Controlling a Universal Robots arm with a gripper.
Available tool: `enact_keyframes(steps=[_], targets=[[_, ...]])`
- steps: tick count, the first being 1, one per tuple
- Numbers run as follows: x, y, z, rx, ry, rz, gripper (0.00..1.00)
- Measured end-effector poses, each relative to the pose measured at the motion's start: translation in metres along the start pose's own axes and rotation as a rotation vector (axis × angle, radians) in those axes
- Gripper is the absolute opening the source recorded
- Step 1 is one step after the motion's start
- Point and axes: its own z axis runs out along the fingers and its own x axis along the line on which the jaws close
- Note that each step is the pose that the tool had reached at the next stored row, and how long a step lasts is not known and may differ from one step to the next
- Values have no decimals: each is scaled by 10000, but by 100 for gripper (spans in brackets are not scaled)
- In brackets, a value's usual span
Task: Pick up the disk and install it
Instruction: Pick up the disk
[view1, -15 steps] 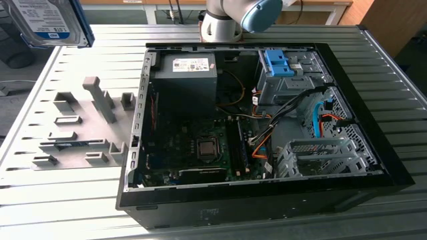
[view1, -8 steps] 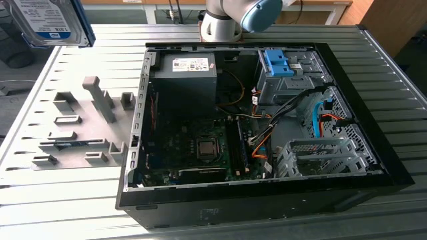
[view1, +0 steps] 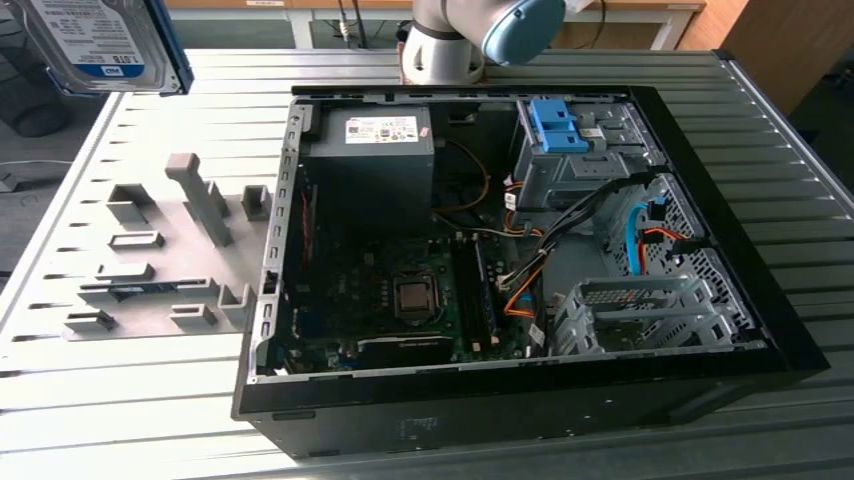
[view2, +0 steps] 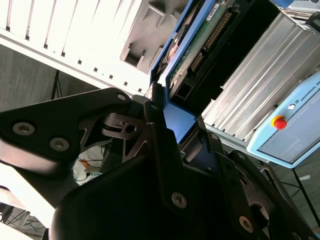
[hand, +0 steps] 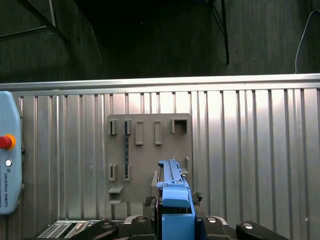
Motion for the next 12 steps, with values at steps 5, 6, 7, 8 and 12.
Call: enact_keyframes(steps=[5, 6, 7, 8, 12], targets=[[-1, -13, 0, 1, 0, 0, 36], [-1, -30, -1, 0, 0, 0, 36], [-1, -31, 0, 1, 0, 0, 36], [-1, -33, 0, 1, 0, 0, 36], [-2, -51, -1, 0, 0, -1, 36]])
